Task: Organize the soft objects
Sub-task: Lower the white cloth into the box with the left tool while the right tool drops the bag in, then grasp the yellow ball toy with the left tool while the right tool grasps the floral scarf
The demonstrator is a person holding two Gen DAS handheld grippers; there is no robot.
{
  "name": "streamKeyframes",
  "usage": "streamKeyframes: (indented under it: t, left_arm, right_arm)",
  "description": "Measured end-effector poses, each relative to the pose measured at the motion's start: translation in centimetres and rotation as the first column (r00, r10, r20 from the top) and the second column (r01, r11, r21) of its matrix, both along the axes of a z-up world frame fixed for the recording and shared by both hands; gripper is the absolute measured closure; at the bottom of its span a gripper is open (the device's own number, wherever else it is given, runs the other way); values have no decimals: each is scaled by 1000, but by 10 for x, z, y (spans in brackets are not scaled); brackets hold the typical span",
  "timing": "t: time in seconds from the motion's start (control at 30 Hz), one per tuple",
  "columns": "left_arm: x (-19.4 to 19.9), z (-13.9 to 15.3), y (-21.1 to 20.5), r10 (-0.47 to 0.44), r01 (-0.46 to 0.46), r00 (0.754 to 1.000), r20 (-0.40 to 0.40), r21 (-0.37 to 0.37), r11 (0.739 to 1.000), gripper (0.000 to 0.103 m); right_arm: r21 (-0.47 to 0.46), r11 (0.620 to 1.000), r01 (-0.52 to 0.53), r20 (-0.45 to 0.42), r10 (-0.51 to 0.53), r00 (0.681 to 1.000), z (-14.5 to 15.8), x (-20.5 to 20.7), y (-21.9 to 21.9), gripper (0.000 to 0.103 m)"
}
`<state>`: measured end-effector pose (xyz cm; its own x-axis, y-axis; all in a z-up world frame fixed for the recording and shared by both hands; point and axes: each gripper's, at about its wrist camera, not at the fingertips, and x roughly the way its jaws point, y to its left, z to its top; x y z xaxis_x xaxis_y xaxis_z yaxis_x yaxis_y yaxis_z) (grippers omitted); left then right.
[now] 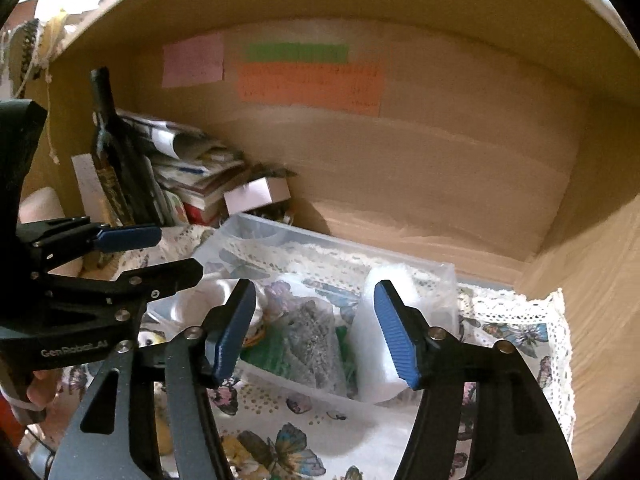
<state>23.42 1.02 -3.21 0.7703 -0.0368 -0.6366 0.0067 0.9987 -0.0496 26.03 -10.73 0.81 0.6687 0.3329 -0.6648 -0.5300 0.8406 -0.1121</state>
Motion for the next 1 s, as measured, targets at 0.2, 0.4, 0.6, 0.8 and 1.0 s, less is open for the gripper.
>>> streamKeyframes:
  t: [0.2,0.4,0.6,0.8,1.0]
  left_arm:
    - [-24,17,-3,8,-8,999,46,-13,1000,32]
    - [-49,25,-3,30,-30,996,82,-3,1000,8]
    - [-62,9,1,51,-52,998,30,31,998,7]
    - [-60,-27,8,58,-56,996,-73,32,998,7]
    - [-52,-62,10,71,-68,985,-157,22,997,23]
  right_arm:
    - [36,999,-16,42,15,999,19,-19,-9,35]
    - [49,998,-28,64,25,998,29,-40,-18,24]
    - [48,999,1,31,-2,1000,17,-50,-33,23]
    - [40,999,9,-82,-5,997,-16,-54,-42,23]
    - [41,999,-7,-189,15,982,-46,-62,-41,23]
